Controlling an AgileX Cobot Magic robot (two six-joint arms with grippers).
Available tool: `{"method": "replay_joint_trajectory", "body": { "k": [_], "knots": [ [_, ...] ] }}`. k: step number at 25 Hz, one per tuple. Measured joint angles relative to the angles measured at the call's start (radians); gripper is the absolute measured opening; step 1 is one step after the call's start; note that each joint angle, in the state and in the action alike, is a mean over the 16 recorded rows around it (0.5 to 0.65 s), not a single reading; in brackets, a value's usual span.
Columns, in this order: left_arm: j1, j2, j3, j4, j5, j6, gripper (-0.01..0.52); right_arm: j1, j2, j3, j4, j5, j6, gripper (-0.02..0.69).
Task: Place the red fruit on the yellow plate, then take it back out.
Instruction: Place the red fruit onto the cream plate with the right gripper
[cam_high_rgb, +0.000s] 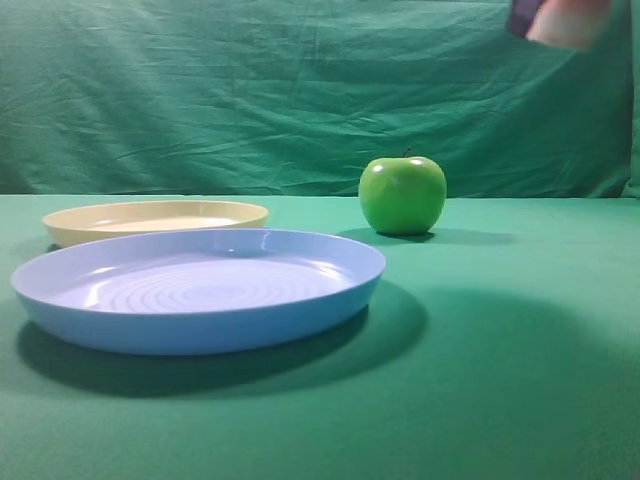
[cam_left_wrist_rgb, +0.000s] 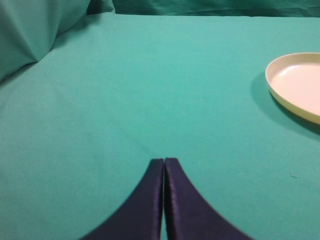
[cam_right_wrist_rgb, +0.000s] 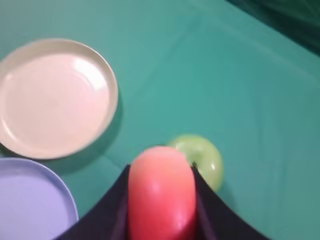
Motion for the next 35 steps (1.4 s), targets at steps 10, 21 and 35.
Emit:
{"method": "replay_joint_trajectory", "body": {
  "k": [10,21,35],
  "knots": [
    [0.0,0.0,0.0,0.0,0.0,0.0,0.0,0.16,0.257,-0.157,0.011,-0.156,-0.035,0.197],
    [0.0,0.0,0.0,0.0,0.0,-0.001,0.0,0.195,0.504,-0.205,0.038,-0.372,-0.043,0.225],
    [0.0,0.0,0.0,0.0,0.0,-0.002,0.0,0.195,0.533,-0.209,0.043,-0.396,-0.045,0.574]
  ]
}}
